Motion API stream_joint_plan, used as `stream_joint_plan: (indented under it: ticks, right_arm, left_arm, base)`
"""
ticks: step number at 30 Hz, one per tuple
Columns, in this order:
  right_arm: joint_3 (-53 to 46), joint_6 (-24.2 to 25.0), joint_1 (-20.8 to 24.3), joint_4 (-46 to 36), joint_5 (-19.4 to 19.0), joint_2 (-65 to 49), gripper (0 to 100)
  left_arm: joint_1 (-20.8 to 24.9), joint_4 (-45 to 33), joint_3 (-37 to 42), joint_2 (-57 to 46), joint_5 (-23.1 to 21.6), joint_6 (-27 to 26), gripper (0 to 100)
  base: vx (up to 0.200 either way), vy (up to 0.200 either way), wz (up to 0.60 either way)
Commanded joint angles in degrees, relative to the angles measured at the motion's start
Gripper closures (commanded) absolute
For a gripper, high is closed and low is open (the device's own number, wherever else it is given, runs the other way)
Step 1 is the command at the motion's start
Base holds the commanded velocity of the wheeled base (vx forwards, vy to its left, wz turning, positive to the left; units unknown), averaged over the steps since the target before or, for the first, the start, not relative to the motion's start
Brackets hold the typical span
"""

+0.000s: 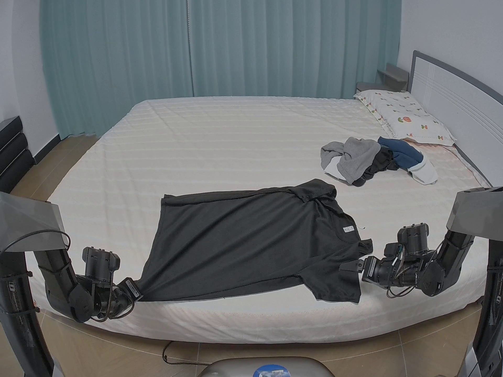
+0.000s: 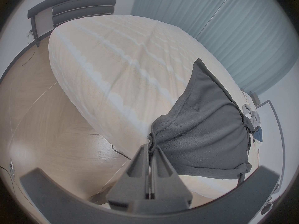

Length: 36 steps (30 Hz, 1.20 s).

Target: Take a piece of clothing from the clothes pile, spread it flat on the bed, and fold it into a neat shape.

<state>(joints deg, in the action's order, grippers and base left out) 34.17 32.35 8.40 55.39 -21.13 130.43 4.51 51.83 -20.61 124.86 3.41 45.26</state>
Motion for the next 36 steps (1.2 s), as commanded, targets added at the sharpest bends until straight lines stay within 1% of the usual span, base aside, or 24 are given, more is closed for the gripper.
stream_joint_plan:
  ticks: [1,5,6,9,12,16,20,23,26,27,29,30,32,36]
  right_arm:
    - [-0.16,-0.01,1.62,-0.02,-0.14,0.53,0]
    - [0.46,-0.10,1.71,-0.02,0.21,1.94,0]
    - [0.55,-0.27,1.71,-0.11,0.30,2.29,100]
    - [0.46,-0.80,1.62,-0.73,0.38,2.20,100]
    - [0.46,-2.38,1.18,-4.07,0.47,0.79,100]
    - [0.63,-7.31,-0.14,-13.03,0.65,-3.25,100]
    - [0.28,-12.14,-1.63,-19.27,0.65,-7.03,100]
    - [0.11,-14.69,-2.33,-24.02,0.65,-9.14,100]
    - [0.20,-19.87,-3.65,-31.05,0.65,-11.77,100]
    - [0.20,-19.87,-3.65,-31.05,0.65,-11.77,100]
    - [0.20,-24.71,-3.83,-36.85,0.56,-12.39,100]
    - [0.11,-24.97,-3.83,-37.02,0.56,-12.39,100]
    - [-0.07,-27.96,-3.21,-39.84,0.65,-11.77,100]
    - [-0.42,-28.40,-2.07,-40.19,1.70,-11.25,100]
  left_arm:
    - [0.06,0.02,0.05,-0.05,0.01,0.00,100]
    - [-0.03,0.02,0.05,-0.05,0.10,0.00,100]
    - [-0.03,0.02,0.05,-0.14,0.10,0.00,100]
    - [-0.03,0.02,0.05,-0.14,0.10,0.00,100]
    - [-0.03,0.02,-0.04,-0.14,0.10,0.00,100]
    - [-0.03,0.02,0.05,-0.23,0.10,-0.09,100]
    - [-0.03,0.02,0.14,-0.32,0.28,-0.53,100]
    - [-0.03,0.02,0.40,-0.67,0.45,-0.79,100]
    - [-0.12,-0.33,0.58,-0.93,0.54,-1.49,100]
    - [-0.12,-0.33,0.58,-0.93,0.54,-1.49,100]
    - [-0.56,-0.33,1.63,-1.11,0.63,-3.78,100]
    - [-0.56,-0.33,1.72,-1.11,0.63,-3.87,100]
    - [-0.56,-0.42,2.51,-1.11,0.72,-5.10,100]
    - [-0.56,-0.51,3.04,-0.75,0.72,-5.19,100]
  base:
    - [0.000,0.000,0.00]
    - [0.000,0.000,0.00]
    - [0.000,0.000,0.00]
    - [0.000,0.000,0.00]
    - [0.000,0.000,0.00]
    - [0.000,0.000,0.00]
    - [0.000,0.000,0.00]
    - [0.000,0.000,0.00]
    - [0.000,0.000,0.00]
    - [0.000,0.000,0.00]
    - [0.000,0.000,0.00]
    - [0.000,0.000,0.00]
    - [0.000,0.000,0.00]
    - [0.000,0.000,0.00]
